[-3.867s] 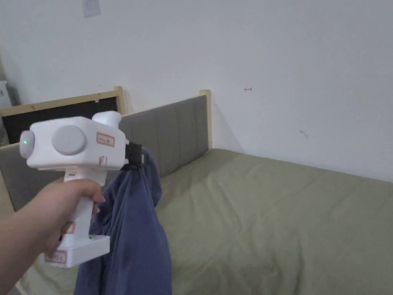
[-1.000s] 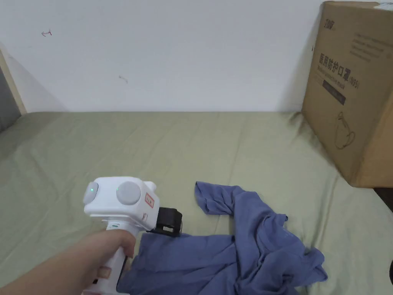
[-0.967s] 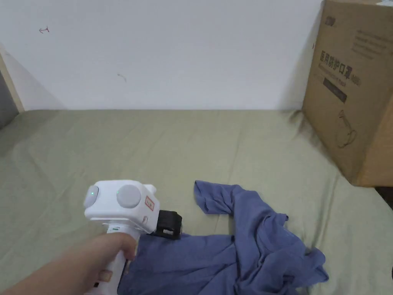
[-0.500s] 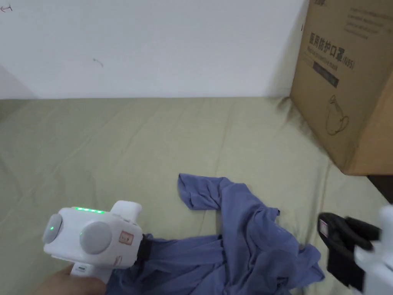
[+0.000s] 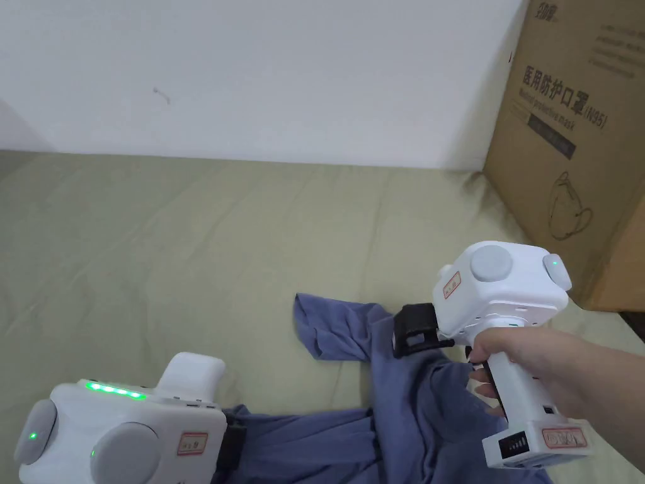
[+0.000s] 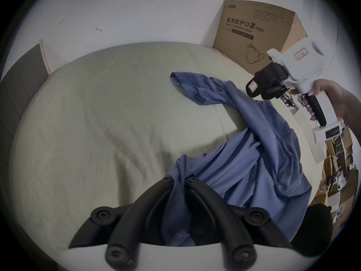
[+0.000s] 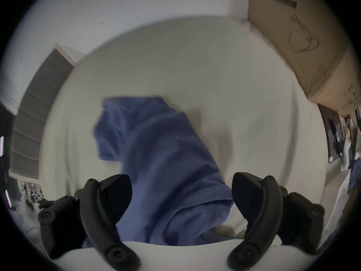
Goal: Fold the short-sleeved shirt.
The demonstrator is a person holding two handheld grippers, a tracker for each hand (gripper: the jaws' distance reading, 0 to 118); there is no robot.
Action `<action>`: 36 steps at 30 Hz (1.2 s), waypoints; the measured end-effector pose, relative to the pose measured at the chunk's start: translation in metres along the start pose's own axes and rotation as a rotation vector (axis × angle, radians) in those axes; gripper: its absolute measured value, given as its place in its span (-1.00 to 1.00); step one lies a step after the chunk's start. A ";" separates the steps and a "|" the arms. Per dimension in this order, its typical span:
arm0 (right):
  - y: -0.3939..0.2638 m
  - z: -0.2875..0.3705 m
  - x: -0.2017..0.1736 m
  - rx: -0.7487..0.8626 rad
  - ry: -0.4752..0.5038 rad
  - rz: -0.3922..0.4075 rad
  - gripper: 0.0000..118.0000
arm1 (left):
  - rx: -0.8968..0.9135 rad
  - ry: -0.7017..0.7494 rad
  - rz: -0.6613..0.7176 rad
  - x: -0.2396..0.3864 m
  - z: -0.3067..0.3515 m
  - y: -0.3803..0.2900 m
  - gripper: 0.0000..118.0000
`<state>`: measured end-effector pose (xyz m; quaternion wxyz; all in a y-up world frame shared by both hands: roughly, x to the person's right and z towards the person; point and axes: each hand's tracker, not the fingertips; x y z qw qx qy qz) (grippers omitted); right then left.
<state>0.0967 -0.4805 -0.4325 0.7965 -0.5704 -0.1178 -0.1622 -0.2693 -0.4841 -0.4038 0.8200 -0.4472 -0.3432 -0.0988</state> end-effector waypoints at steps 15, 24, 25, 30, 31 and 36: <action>-0.082 0.195 0.063 0.313 0.371 -0.001 -0.79 | 0.111 0.038 0.025 -0.013 0.104 0.030 -0.93; -0.145 0.374 0.057 0.494 0.465 0.051 -0.82 | 0.441 0.030 -0.033 0.032 0.290 0.077 -0.93; -0.144 0.388 0.057 0.530 0.463 0.068 -0.82 | 0.474 0.049 -0.055 0.038 0.305 0.083 -0.93; -0.122 0.443 0.051 0.630 0.451 0.049 -0.82 | 0.567 0.088 -0.069 0.061 0.353 0.118 -0.93; -0.115 0.453 0.049 0.655 0.437 0.054 -0.82 | 0.579 0.095 -0.069 0.064 0.358 0.127 -0.93; -0.067 0.472 0.030 0.729 0.270 0.137 -0.82 | 0.620 0.179 -0.104 0.076 0.358 0.180 -0.93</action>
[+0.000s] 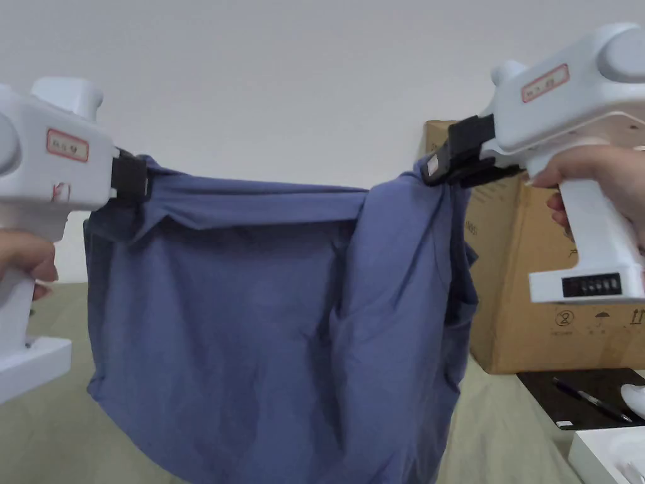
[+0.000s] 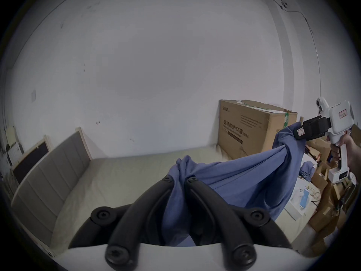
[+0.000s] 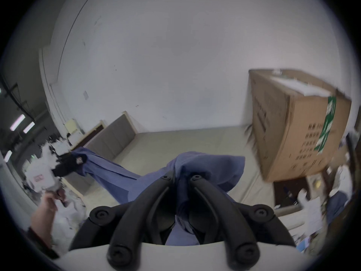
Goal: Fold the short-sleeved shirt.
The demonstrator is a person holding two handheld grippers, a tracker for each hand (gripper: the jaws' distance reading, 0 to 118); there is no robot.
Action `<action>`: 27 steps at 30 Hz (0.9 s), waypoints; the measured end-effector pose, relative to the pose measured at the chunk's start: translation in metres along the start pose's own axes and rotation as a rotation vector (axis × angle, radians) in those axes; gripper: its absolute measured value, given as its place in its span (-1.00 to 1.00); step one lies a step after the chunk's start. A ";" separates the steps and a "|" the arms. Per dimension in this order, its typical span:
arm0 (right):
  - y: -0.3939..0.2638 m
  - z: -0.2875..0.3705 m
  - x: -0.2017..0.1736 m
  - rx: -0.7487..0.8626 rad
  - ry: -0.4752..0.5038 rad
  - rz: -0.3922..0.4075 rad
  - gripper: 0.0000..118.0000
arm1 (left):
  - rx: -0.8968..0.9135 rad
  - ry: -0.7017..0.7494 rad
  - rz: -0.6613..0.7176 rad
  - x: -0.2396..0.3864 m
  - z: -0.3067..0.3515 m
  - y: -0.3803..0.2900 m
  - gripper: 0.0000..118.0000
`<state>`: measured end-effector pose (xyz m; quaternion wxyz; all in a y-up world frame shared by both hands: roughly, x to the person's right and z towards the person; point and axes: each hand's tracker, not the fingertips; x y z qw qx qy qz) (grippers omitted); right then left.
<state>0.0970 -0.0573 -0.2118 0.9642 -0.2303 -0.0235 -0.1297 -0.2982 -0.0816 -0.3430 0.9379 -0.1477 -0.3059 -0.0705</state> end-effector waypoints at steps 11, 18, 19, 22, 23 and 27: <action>0.068 -0.079 0.003 0.123 -0.194 0.095 -0.82 | 0.081 0.083 0.038 0.000 -0.105 0.035 -0.93; 0.032 -0.096 -0.003 0.131 -0.233 0.232 -0.82 | 0.097 0.099 0.030 0.002 -0.142 -0.004 -0.93; 0.014 -0.101 0.001 0.126 -0.222 0.232 -0.82 | 0.087 0.091 0.039 0.003 -0.143 -0.020 -0.93; -0.053 -0.120 0.017 0.073 -0.213 0.234 -0.82 | -0.012 0.038 0.049 0.009 -0.146 -0.084 -0.93; -0.083 -0.124 0.023 0.037 -0.194 0.225 -0.82 | -0.051 0.032 0.039 0.013 -0.146 -0.110 -0.93; -0.205 -0.128 0.043 -0.090 -0.185 0.144 -0.82 | -0.219 -0.066 0.034 0.030 -0.126 -0.212 -0.93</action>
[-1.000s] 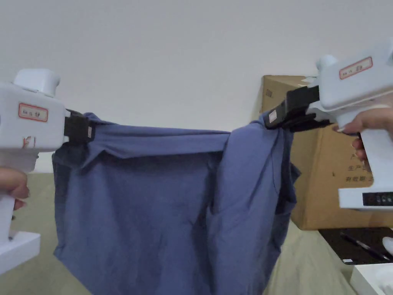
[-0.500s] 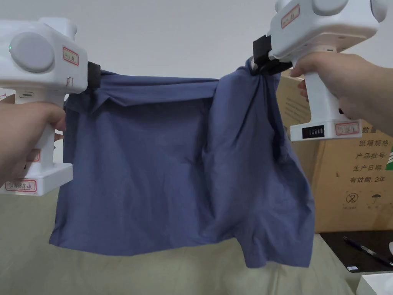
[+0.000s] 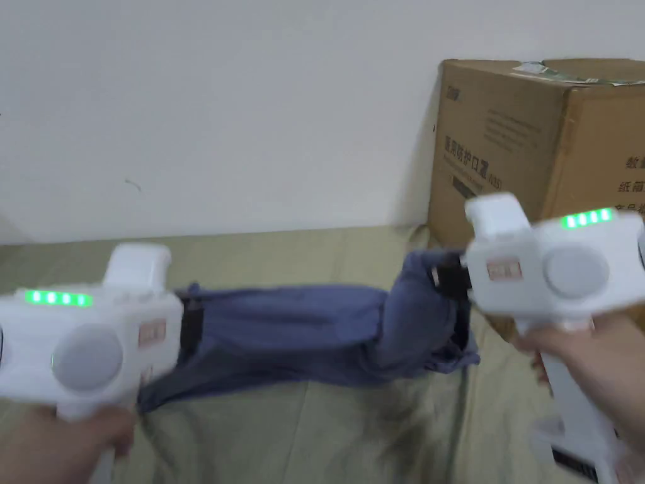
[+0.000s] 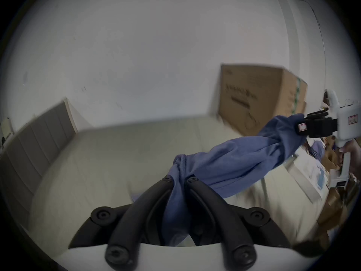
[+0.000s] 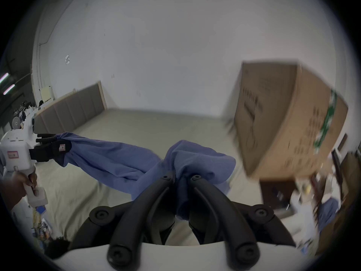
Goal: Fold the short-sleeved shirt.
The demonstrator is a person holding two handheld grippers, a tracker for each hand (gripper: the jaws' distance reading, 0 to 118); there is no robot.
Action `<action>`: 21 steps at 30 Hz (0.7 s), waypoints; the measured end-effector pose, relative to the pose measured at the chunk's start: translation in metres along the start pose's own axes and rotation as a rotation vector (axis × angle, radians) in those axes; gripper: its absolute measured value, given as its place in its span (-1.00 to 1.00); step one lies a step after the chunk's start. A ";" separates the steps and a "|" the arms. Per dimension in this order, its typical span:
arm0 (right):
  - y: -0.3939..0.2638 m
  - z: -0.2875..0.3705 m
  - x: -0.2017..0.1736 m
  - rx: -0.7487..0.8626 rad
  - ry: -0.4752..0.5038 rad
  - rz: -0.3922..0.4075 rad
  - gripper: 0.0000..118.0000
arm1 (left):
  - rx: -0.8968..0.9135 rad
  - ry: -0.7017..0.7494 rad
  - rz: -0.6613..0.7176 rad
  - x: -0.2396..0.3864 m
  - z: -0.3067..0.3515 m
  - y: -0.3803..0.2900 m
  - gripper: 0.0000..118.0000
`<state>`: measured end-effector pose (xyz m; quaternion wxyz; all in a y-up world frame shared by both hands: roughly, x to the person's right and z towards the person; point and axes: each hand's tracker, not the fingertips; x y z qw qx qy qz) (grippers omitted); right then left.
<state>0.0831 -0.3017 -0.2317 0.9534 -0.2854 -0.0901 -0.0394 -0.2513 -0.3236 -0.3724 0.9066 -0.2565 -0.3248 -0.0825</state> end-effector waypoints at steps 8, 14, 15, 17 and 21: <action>-0.156 0.075 -0.020 -0.277 0.149 -0.073 -0.82 | -0.260 -0.165 0.011 0.035 0.078 -0.127 -0.93; -0.170 0.073 -0.019 -0.431 0.156 -0.093 -0.82 | -0.521 -0.188 0.037 0.026 0.057 -0.138 -0.93; -0.172 0.060 -0.016 -0.469 0.158 -0.114 -0.82 | -0.558 -0.179 0.048 0.024 0.045 -0.140 -0.93; -0.178 0.031 -0.009 -0.583 0.141 -0.168 -0.82 | -0.656 -0.160 0.085 0.015 0.015 -0.149 -0.93; -0.189 -0.001 -0.002 -0.664 0.094 -0.178 -0.46 | -0.724 -0.140 0.219 0.002 -0.014 -0.161 0.05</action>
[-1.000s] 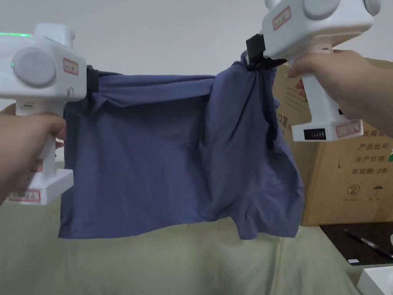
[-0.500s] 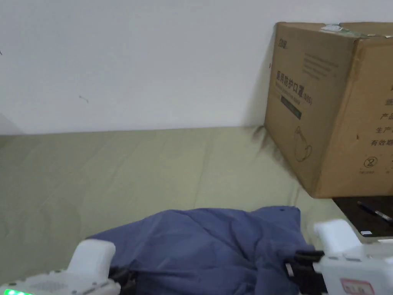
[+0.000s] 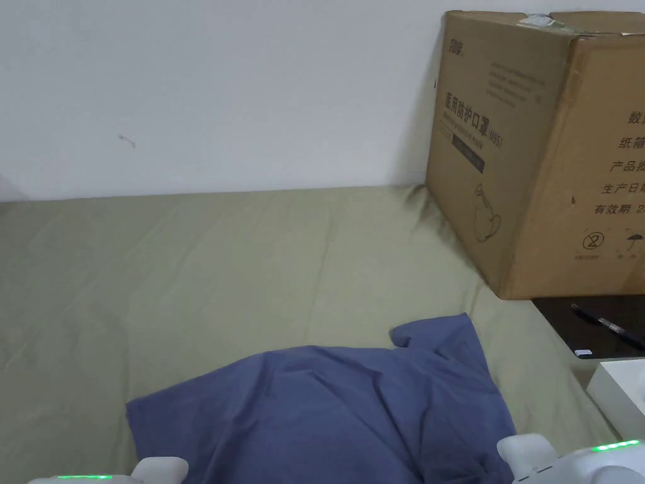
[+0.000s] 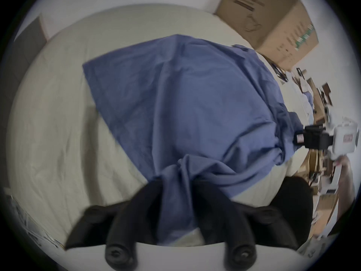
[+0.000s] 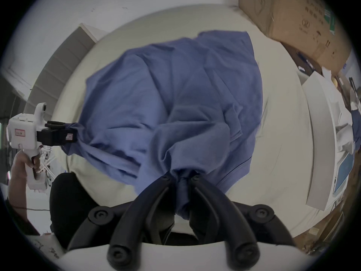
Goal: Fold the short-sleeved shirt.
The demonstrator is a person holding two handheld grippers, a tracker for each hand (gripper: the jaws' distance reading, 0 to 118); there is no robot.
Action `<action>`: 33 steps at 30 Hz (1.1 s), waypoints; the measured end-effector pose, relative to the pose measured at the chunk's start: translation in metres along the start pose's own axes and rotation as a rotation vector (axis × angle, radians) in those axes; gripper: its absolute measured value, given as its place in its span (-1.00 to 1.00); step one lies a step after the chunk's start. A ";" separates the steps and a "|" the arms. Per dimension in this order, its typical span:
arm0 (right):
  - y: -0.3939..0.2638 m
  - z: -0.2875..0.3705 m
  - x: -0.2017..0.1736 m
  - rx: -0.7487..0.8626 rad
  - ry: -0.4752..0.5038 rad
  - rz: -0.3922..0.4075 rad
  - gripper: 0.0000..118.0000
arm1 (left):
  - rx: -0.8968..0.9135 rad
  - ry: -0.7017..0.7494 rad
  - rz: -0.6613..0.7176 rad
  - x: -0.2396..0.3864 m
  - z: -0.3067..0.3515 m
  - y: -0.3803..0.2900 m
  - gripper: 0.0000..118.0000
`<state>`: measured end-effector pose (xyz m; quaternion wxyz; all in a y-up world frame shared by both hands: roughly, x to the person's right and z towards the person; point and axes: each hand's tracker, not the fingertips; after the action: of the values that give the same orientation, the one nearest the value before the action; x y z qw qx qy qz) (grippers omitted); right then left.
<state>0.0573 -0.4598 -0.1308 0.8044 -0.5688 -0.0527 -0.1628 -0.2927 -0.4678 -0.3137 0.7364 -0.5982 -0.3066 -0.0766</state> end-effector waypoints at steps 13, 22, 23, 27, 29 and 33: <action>-0.044 0.118 -0.034 0.464 0.103 -0.004 0.88 | 0.544 -0.021 0.099 0.008 0.138 -0.059 0.99; -0.069 0.151 -0.091 0.822 0.052 0.222 -1.00 | 0.794 0.140 -0.037 0.016 0.163 -0.085 -1.00; -0.067 0.150 -0.091 0.828 0.049 0.218 -1.00 | 0.787 0.138 -0.027 0.009 0.164 -0.071 -1.00; -0.050 0.140 -0.089 0.821 0.032 0.210 -1.00 | 0.610 0.094 0.119 -0.039 0.145 0.019 -1.00; -0.042 0.133 -0.081 0.804 0.046 0.176 -1.00 | 0.428 0.029 0.203 -0.072 0.111 0.072 -1.00; -0.032 0.114 -0.070 0.765 0.050 0.137 -1.00 | 0.262 0.041 0.321 -0.117 0.034 0.132 0.01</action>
<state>-0.0070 -0.3486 -0.0811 0.9686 -0.2257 -0.0517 -0.0911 -0.3350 -0.4297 -0.4842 0.8167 -0.5370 -0.1994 0.0699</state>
